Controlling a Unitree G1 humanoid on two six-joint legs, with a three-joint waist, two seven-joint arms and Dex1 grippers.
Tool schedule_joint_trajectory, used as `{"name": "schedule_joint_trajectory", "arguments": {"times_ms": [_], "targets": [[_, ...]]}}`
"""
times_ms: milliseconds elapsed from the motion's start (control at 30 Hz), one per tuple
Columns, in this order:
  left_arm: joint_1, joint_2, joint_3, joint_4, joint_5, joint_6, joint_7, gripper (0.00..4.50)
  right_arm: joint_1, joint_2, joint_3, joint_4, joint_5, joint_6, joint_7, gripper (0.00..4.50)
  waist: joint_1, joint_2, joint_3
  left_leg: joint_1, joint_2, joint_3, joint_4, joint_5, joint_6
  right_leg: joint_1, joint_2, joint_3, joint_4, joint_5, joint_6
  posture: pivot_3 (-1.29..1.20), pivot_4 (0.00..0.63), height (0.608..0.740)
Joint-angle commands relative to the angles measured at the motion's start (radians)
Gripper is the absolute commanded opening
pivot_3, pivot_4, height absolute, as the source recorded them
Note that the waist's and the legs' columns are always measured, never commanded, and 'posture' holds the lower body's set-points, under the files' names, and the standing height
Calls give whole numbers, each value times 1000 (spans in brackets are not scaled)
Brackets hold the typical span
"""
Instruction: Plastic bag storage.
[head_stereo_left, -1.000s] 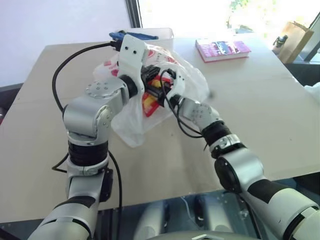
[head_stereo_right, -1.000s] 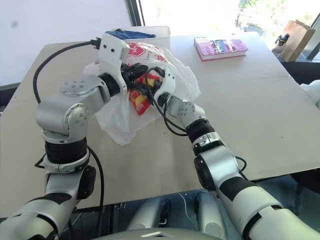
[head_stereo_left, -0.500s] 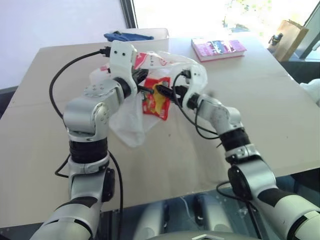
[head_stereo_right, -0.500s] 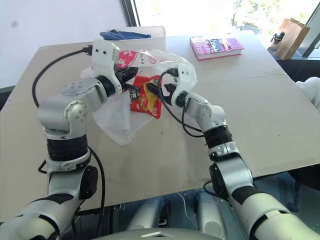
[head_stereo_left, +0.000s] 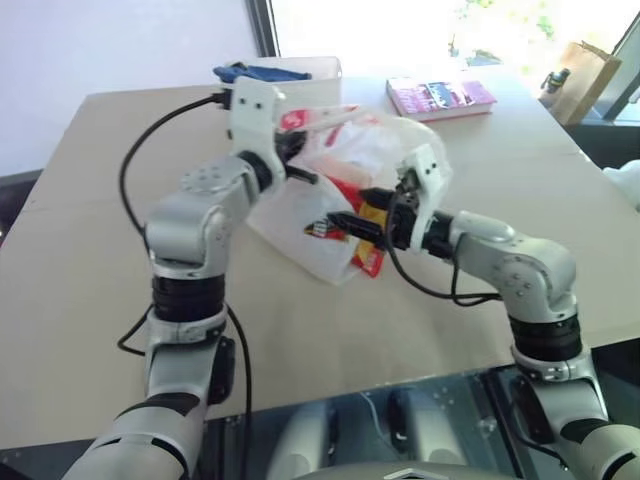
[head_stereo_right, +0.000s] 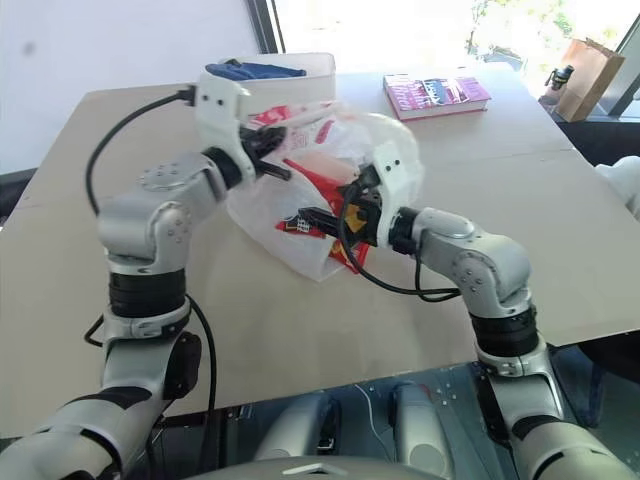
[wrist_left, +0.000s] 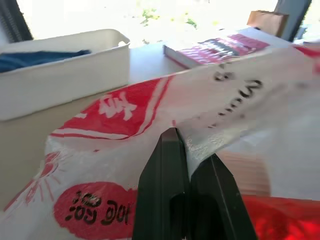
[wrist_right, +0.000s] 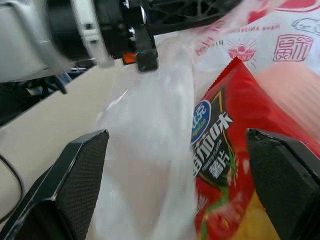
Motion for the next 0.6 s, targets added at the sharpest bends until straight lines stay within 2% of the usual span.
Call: {"name": "schedule_joint_trajectory", "arguments": {"times_ms": [33,167,267,333,433,533,600], "targets": [[-19,1,13,-56,-19,-43,-26,0,-8,-85,-82,-191,86,-28,107,4415,11,0,0,0,0,0,0,0,0,0,0,0,0,0,0,0,150,740],[-8,-16,-10,-52,-23,-129,-64,0,37,-173,-156,-306,214,26,154,4415,15,0,0,-2,1,-3,0,0,0,0,0,-3,-3,0,0,0,150,740],[5,-6,-12,-55,-17,-183,-93,0,56,-263,-191,-363,199,37,131,4415,14,0,0,-1,1,-2,0,0,0,1,-1,-2,-3,0,0,0,150,740],[12,-2,50,-61,-104,-141,-141,0,87,-395,-267,-419,153,76,88,4415,15,0,0,-1,1,-1,0,0,1,1,-1,-2,-2,0,0,0,150,740],[17,-2,99,-60,-182,-102,-169,0,131,-520,-337,-461,122,113,40,4415,18,0,0,-1,2,-1,0,0,1,1,-1,-2,-2,0,0,0,150,740],[33,5,82,-70,-192,-111,-186,0,168,-537,-385,-455,129,137,-10,4415,16,0,0,0,2,-1,0,0,1,3,-1,-2,-2,0,0,0,150,740],[41,-11,102,-75,-236,-93,-190,511,181,-539,-367,-424,87,150,-50,4500,16,0,0,1,3,-1,0,0,1,4,-1,-2,-3,0,0,0,150,740]]}}
